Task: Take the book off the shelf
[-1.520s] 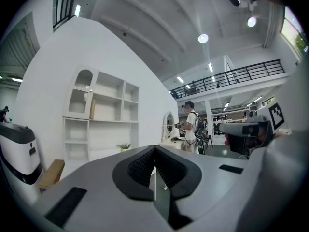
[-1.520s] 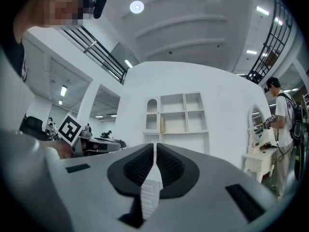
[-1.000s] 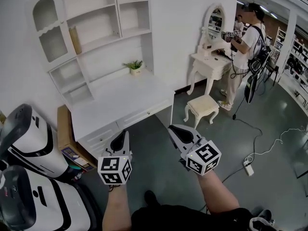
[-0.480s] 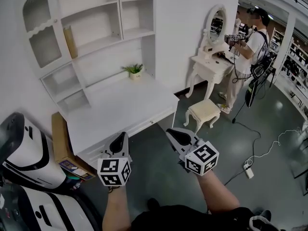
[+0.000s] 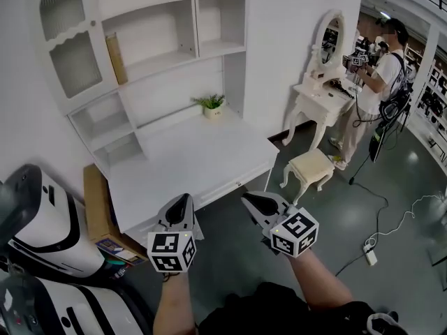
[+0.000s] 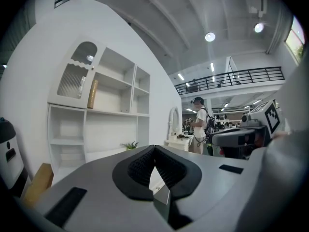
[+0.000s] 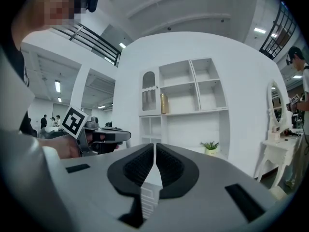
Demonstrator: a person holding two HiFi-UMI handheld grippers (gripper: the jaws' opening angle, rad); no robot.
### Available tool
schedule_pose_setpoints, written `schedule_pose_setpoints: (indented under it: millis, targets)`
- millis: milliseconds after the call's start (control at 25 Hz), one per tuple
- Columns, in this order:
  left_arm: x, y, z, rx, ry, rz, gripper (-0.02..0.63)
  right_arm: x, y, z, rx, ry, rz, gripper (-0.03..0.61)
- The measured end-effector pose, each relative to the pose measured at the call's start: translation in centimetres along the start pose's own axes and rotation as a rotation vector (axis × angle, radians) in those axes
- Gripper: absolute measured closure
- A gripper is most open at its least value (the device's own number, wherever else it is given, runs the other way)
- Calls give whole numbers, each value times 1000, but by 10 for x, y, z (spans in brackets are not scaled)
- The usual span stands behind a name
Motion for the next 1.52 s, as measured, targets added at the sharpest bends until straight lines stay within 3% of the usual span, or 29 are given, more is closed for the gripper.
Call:
schedule_pose_setpoints:
  millis: [400, 800, 1000, 1200, 1520]
  targets:
    - [-7, 38, -50, 60, 29, 10, 604, -2, -49, -69, 76, -17, -36, 563]
    - [-2, 93, -166, 230, 26, 51, 604, -14, -157, -173, 205, 27, -71, 563]
    - [17, 103, -217, 272, 34, 56, 606, -2, -211, -205, 242, 26, -66, 563]
    - [44, 102, -253, 294, 17, 21, 604, 22, -254, -226, 256, -12, -48, 563]
    - [43, 132, -288, 285, 34, 47, 604, 26, -265, -267, 295, 10, -49, 563]
Point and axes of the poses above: the fingertips, and each gripper's own axes: z backward along the fingers, y to its left, x out of its top, the point moved 6 cm from there along z, backward along the fingers, and after that the axes turned 3 degrees about x, right-handed, at the moved point
